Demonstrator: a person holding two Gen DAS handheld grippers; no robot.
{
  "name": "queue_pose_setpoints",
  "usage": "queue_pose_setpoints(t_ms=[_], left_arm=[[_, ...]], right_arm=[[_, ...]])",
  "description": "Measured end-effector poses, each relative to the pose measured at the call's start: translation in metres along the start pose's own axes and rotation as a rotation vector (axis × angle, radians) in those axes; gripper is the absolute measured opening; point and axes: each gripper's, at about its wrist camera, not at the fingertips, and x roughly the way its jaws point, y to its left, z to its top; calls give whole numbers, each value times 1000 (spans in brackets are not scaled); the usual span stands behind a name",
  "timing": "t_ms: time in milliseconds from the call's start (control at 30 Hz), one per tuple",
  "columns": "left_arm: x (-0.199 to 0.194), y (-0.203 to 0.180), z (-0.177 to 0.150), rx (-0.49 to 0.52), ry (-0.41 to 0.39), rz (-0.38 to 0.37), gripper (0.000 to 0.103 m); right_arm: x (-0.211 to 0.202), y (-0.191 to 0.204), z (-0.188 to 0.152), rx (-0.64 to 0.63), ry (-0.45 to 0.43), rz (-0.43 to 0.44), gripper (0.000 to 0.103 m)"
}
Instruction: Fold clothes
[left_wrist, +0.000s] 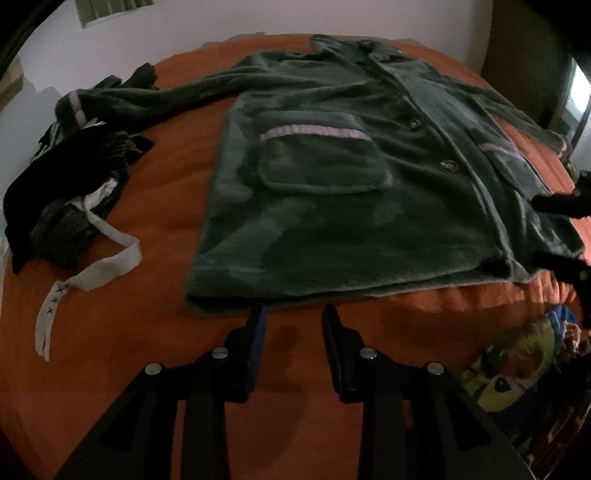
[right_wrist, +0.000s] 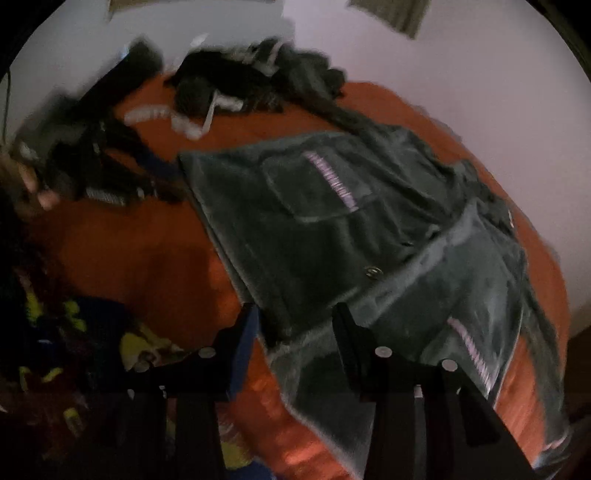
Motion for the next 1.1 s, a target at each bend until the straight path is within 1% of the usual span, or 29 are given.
queue_pose_setpoints(t_ms=[67, 100, 133, 167, 233, 300, 333, 367, 433, 500, 600, 667, 733, 800, 867, 967, 1100], left_arm=[[-2, 8, 0, -25, -4, 7, 33], [-2, 13, 0, -35, -6, 11, 33], [-3, 18, -1, -45, -6, 16, 33], [-3, 25, -3, -58, -6, 22, 33], [-2, 36, -7, -84, -3, 38, 33], [1, 49, -10, -113, 5, 48, 33], [2, 56, -12, -131, 7, 51, 34], [3, 62, -14, -152, 9, 54, 34], [4, 77, -18, -198, 11, 59, 34], [5, 89, -20, -243, 13, 51, 34], [6, 103, -22, -294, 19, 41, 34], [7, 109, -22, -318, 25, 31, 34], [5, 117, -20, -345, 23, 1, 34], [2, 126, -18, -382, 13, -40, 34], [-1, 138, -11, -438, 9, -94, 34], [0, 148, 6, -483, 25, -121, 34], [5, 139, 30, -473, 41, -159, 34]], right_arm=[[23, 3, 3, -41, 59, 18, 29], [34, 2, 3, -48, 95, 37, 27], [43, 2, 1, -50, 128, 52, 23], [50, 2, 0, -52, 153, 63, 23], [60, 1, -4, -51, 174, 72, 23], [62, -2, -5, -35, 172, 89, 11], [58, -4, -5, -19, 158, 105, 8], [51, -4, -4, 0, 136, 125, 7], [38, -3, -4, 29, 99, 158, 7], [30, 5, -7, 18, 89, 169, 7], [39, 12, -13, 3, 114, 140, 7], [45, 7, -17, 37, 132, 138, 7], [45, 0, -18, 84, 132, 151, 7], [39, 0, -16, 82, 122, 149, 7], [38, 3, -15, 53, 126, 133, 7], [37, 2, -14, 53, 122, 131, 7], [36, -3, -14, 70, 113, 122, 7]])
